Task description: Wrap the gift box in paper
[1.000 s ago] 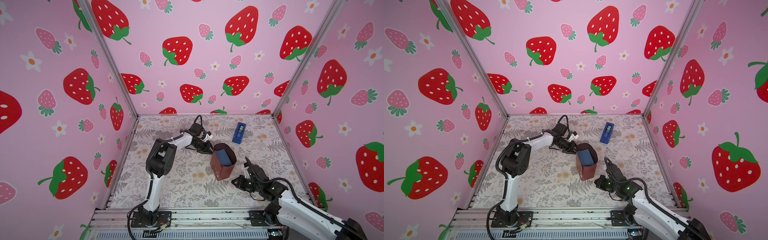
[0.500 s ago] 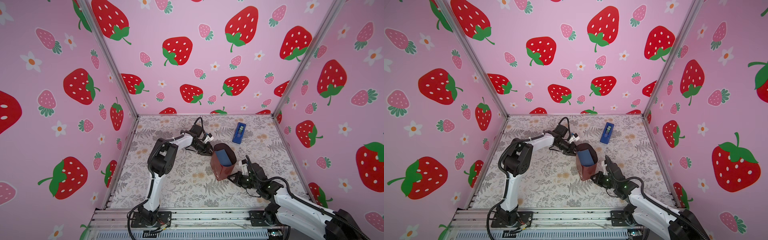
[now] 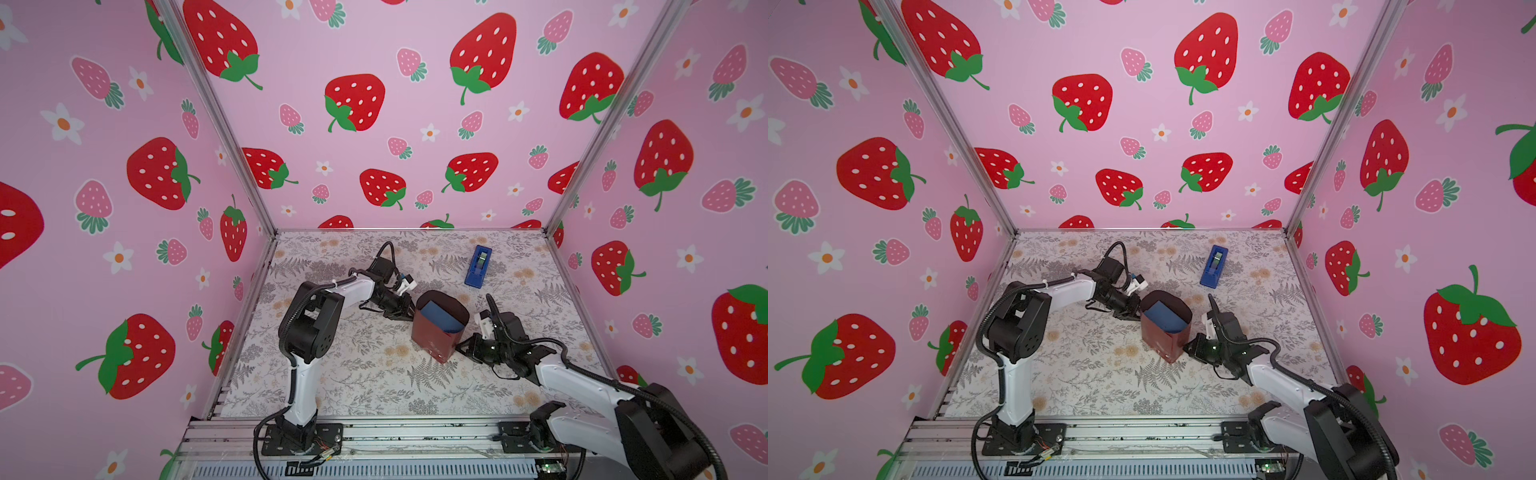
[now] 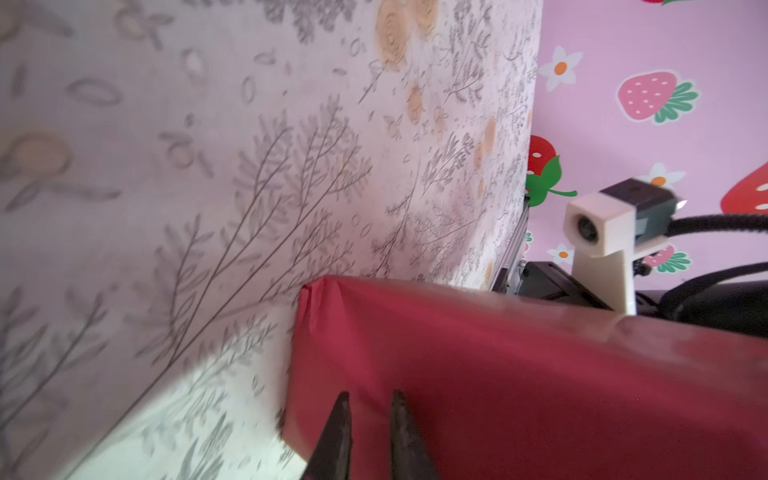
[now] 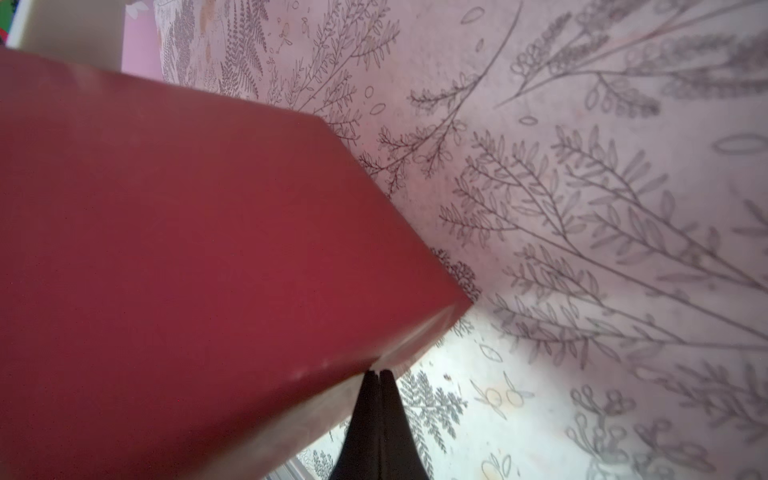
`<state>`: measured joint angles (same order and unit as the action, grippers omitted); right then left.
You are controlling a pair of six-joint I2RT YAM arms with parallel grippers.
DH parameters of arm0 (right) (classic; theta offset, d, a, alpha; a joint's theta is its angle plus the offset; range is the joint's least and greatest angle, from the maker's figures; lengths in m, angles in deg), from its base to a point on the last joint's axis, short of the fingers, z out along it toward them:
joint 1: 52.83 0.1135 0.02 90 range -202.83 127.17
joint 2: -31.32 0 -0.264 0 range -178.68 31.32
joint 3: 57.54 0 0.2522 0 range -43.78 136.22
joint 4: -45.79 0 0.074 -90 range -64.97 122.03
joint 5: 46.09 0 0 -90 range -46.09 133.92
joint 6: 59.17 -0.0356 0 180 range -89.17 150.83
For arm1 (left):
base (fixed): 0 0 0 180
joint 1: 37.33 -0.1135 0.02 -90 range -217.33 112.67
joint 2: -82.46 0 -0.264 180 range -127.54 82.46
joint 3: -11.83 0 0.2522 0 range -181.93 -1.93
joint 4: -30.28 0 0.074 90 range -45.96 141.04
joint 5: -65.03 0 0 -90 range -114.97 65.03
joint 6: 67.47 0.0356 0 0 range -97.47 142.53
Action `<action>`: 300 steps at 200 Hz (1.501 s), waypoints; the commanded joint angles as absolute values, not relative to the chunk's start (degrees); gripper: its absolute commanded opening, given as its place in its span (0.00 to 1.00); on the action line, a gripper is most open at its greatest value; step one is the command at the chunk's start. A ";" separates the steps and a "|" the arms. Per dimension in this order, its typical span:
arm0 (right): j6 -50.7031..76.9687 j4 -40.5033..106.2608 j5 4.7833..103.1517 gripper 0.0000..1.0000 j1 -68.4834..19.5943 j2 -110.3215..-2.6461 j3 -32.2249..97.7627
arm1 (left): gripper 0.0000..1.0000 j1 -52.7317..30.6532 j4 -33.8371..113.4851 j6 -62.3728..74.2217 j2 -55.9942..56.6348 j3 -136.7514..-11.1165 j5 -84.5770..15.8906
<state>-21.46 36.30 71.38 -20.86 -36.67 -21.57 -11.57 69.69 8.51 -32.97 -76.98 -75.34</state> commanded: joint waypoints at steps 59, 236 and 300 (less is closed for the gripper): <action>-13.00 43.27 82.62 0.00 -16.09 -51.43 -10.12 | 0.20 -14.30 62.04 1.78 -12.40 -50.69 -69.35; -2.04 -12.42 42.69 0.00 3.23 -57.25 39.76 | 0.29 -19.74 67.27 -0.15 18.08 -41.69 -49.57; -2.48 -9.79 37.85 0.00 8.67 -66.35 42.44 | 0.31 -20.10 68.57 -1.05 25.84 -37.67 -45.29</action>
<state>-3.17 -8.77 41.17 7.75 -65.15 40.51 -19.77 67.42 -0.50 24.25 -38.75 -47.41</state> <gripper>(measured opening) 0.042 0.312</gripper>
